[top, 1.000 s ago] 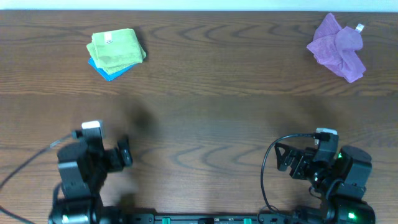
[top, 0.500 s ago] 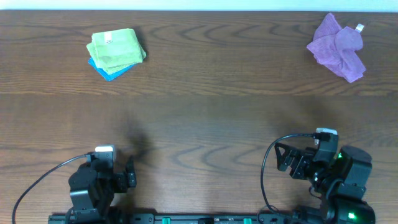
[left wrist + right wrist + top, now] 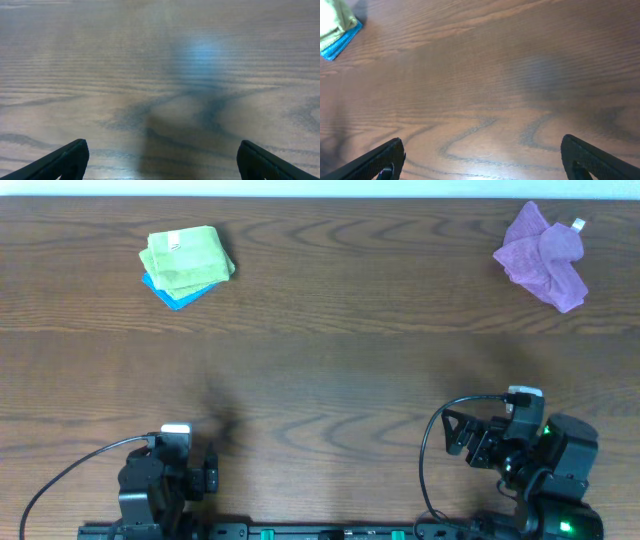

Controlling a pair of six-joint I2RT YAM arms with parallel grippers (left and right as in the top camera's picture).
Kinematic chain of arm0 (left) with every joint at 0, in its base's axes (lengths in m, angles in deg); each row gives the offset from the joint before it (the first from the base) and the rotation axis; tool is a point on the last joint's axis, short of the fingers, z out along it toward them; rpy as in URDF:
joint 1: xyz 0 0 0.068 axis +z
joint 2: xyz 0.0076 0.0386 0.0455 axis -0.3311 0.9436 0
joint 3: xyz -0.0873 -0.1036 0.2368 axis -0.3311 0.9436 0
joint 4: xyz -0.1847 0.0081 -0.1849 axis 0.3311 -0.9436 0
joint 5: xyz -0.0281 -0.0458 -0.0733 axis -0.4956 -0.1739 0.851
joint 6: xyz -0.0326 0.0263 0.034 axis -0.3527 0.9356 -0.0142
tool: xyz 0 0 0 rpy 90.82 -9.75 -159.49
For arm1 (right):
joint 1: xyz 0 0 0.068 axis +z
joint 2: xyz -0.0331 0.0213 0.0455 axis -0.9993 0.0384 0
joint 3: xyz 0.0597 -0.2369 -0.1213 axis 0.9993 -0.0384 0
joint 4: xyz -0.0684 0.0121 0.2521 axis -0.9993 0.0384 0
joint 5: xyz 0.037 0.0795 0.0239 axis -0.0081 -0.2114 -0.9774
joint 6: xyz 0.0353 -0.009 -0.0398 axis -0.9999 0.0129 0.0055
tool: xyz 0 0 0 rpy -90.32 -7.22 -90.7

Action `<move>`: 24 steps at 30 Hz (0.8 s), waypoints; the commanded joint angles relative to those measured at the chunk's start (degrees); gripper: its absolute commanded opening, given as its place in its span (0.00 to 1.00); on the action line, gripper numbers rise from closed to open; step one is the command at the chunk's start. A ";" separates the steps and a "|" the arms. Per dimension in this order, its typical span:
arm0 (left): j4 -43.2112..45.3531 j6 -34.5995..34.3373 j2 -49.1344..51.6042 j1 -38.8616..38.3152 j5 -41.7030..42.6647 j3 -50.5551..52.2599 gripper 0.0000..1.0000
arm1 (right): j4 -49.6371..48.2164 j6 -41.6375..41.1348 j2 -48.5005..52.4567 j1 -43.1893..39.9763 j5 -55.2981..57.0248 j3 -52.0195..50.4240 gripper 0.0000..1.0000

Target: Fold the cloth

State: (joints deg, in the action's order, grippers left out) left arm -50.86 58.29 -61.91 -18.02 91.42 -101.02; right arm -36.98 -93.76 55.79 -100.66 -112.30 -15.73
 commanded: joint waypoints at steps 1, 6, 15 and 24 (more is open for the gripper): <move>-2.64 1.22 -1.70 -0.33 -1.97 0.46 0.96 | 0.00 -0.63 -0.31 -0.35 -0.42 0.04 0.99; -3.63 0.92 -1.68 -0.28 -2.93 0.50 0.95 | 0.02 -0.63 -0.31 -0.35 -0.42 0.04 0.99; -3.89 -5.20 -1.68 -0.22 -7.30 0.68 0.95 | 0.02 -0.63 -0.31 -0.35 -0.42 0.04 0.99; -3.91 -8.02 -1.66 -0.07 -8.50 0.76 0.96 | 0.00 -0.63 -0.31 -0.35 -0.42 0.04 0.99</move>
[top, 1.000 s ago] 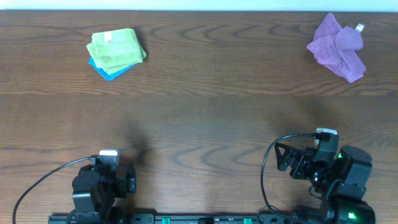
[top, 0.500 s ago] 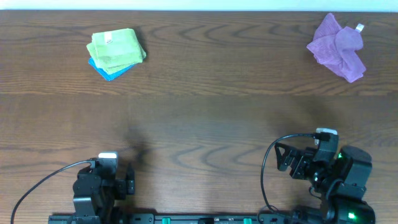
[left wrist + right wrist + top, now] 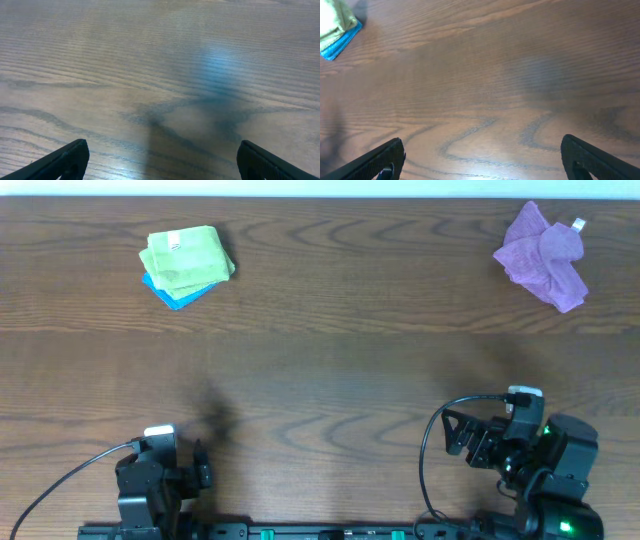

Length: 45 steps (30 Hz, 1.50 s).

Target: Fold the cloth

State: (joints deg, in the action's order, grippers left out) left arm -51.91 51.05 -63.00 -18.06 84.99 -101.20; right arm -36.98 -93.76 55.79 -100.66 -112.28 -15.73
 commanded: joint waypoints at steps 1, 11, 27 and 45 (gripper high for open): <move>-2.86 -0.79 -0.59 -0.02 -2.08 0.94 0.95 | 0.02 -0.63 -0.31 -0.33 -0.44 0.04 0.99; -2.86 -0.79 -0.59 -0.02 -2.08 0.94 0.96 | 0.00 -0.63 -0.31 -0.35 -0.44 0.04 0.99; -2.86 -0.79 -0.57 -0.02 -2.08 0.94 0.96 | -1.09 1.16 -5.22 5.55 9.64 -1.62 0.99; -2.86 -0.79 -0.59 -0.02 -2.08 0.94 0.96 | -10.49 5.20 -25.90 12.59 18.45 -21.88 0.99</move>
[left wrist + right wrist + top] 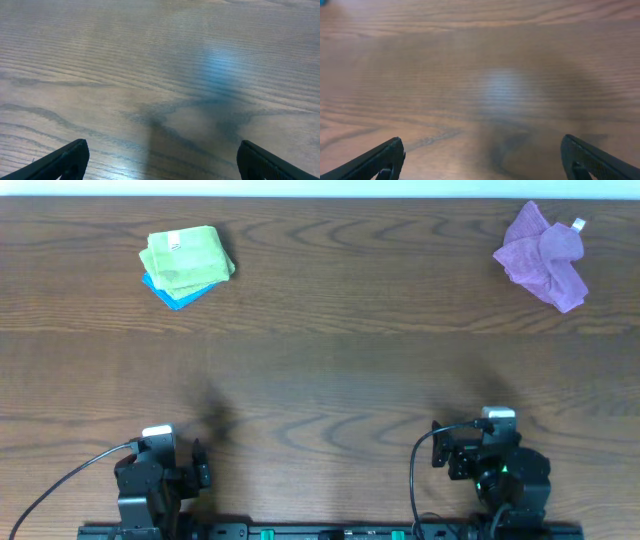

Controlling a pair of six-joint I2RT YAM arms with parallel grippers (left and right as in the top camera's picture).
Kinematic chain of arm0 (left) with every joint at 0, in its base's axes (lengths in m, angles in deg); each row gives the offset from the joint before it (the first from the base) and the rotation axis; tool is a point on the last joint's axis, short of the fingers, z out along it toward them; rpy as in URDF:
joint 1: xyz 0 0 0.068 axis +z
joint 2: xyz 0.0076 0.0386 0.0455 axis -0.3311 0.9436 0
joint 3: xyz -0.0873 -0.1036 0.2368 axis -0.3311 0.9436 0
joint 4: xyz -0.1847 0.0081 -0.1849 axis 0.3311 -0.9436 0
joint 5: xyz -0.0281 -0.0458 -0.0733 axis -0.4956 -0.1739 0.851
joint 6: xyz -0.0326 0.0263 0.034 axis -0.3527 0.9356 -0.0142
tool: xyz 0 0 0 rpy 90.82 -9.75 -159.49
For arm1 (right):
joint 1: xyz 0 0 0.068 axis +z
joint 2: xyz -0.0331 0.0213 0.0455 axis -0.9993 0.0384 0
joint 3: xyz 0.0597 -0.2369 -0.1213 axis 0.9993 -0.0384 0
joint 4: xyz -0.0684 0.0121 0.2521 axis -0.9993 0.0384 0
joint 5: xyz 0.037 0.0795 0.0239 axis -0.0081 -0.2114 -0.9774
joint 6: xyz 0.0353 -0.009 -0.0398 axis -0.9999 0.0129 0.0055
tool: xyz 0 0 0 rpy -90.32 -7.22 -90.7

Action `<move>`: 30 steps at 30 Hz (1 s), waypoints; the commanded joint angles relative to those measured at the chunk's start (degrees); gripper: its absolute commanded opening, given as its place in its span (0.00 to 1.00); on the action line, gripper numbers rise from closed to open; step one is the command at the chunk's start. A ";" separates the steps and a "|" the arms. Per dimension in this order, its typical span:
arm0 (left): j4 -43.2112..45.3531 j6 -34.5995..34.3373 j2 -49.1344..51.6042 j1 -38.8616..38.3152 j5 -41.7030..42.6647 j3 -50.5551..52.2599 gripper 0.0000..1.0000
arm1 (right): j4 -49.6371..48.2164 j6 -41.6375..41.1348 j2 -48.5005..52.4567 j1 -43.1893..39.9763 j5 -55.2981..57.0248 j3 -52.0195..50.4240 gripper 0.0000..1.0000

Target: Fold the cloth

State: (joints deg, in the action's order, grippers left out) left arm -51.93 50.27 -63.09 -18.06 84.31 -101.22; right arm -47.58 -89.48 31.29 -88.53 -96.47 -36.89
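Note:
A crumpled purple cloth (543, 255) lies at the table's far right corner. At the far left, a folded green cloth (186, 256) rests on a blue one (175, 295). My left gripper (201, 469) sits low at the near edge, open over bare wood, as the left wrist view shows (160, 162). My right gripper (444, 459) is also at the near edge, open and empty in its own view (480, 160). Both grippers are far from every cloth.
The brown wooden table (330, 370) spans the whole view, with a white strip beyond its far edge. Black cables loop from both arm bases along the near edge.
My right arm has shifted left and drawn in toward the near edge. Its camera now faces bare wood, with the green and blue cloths gone from its view. The left arm is still.
Both grippers stood open at the near edge with the cloths untouched at the far corners. The left arm then sat slightly further back and left. By now the right arm has also drawn in; the cloths have not moved.

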 commanded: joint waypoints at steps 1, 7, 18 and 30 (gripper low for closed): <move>-2.84 0.00 -0.48 -0.02 -1.40 0.96 0.95 | 0.17 0.94 -1.55 0.46 3.37 -0.72 0.99; -2.84 0.00 -0.50 -0.02 -1.40 0.96 0.95 | 2.89 0.94 -3.63 0.46 5.64 -0.70 0.99; -2.84 0.00 -0.48 -0.02 -1.40 0.96 0.95 | 2.69 0.92 -3.61 0.44 6.05 -0.68 0.99; -2.84 0.00 -0.50 -0.02 -1.40 0.96 0.95 | 2.67 0.92 -3.61 0.44 6.05 -0.68 0.99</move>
